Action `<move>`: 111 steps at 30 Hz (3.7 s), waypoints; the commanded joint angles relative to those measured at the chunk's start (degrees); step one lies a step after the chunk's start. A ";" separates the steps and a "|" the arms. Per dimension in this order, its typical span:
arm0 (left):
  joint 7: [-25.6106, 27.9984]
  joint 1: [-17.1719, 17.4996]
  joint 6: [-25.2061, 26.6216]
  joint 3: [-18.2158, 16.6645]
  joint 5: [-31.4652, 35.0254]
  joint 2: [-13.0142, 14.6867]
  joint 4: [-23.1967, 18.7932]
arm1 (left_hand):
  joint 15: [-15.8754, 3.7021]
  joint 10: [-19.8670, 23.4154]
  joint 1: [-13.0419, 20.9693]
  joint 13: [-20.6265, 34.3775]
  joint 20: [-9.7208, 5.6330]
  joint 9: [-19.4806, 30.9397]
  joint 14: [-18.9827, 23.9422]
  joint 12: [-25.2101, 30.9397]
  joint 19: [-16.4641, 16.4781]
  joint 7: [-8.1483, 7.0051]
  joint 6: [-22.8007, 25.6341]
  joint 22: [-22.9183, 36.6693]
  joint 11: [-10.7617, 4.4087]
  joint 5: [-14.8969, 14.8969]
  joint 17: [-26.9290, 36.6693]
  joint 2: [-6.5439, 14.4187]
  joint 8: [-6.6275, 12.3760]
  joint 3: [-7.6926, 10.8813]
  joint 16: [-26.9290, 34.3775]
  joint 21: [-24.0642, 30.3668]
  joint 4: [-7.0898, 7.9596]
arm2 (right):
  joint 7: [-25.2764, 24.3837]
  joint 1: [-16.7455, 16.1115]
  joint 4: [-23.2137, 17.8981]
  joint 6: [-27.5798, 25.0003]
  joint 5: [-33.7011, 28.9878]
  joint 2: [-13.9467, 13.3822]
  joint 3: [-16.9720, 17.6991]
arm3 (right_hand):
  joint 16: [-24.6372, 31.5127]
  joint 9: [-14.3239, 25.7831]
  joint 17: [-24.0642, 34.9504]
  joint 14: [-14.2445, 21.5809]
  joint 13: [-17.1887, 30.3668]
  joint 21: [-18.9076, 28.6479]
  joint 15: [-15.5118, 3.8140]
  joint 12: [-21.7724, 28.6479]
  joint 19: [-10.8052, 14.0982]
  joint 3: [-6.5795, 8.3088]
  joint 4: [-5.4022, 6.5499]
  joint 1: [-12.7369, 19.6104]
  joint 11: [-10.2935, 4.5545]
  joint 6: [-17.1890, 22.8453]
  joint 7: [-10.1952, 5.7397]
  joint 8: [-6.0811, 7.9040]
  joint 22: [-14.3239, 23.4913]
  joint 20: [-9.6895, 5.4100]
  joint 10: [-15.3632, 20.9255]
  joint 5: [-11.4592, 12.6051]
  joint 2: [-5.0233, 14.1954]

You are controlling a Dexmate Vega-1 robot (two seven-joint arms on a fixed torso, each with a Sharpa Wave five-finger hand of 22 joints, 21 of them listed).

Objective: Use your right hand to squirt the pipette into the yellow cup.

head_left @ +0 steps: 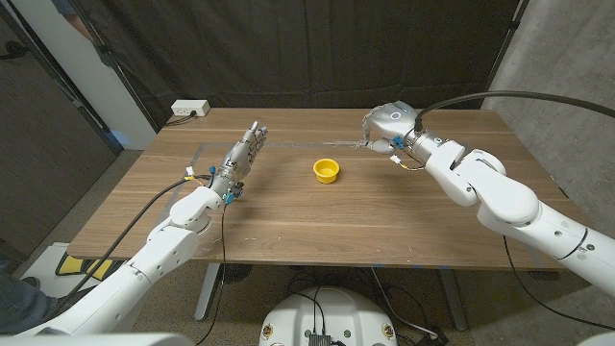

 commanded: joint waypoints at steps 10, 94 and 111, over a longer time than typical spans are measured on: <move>1.09 0.77 0.73 0.17 0.77 0.73 -1.73 | 0.30 -0.32 0.45 0.23 -2.01 0.07 -0.13 -0.34 0.39 0.65 -0.32 0.10 0.85 -0.28 0.15 0.50 -0.40 -0.35 -0.11 0.81 -0.02 | 7.50 4.34 3.67 4.95 -0.16 1.34 -2.27 | -0.22 0.08 0.16 0.66 0.03 -0.22 -4.06 -0.56 0.31 -0.03 0.31 0.57 -0.15 -0.31 -0.51 -0.07 0.19 -3.33 0.00 0.05 0.12; 0.73 -1.23 2.57 1.49 1.39 0.35 -0.48 | 0.64 -1.65 1.97 0.25 -1.44 0.08 -1.63 -0.39 -2.43 1.03 -1.61 0.14 0.84 -1.08 0.17 0.23 -0.45 -1.12 -0.12 0.17 -0.88 | 8.63 13.42 12.85 13.34 1.77 5.54 -8.40 | -0.19 -0.61 0.59 1.47 0.13 -0.73 -6.99 -0.92 0.01 -1.08 0.31 2.13 -2.84 5.30 -2.99 1.95 0.50 -5.81 2.80 0.54 0.34; 0.19 -1.84 2.75 1.62 1.08 0.12 0.30 | 0.65 -1.60 2.05 0.25 -1.43 0.08 -1.61 -0.33 -2.60 1.04 -1.55 0.16 0.87 -1.20 0.18 0.40 -0.40 -1.23 -0.08 0.22 -0.86 | 10.03 14.18 12.59 14.06 2.25 5.24 -8.75 | -0.41 -1.33 0.50 1.54 0.25 -0.69 -7.37 -1.03 -0.10 -1.66 0.55 2.57 -2.90 5.79 -3.03 1.46 0.71 -6.22 2.95 0.98 0.53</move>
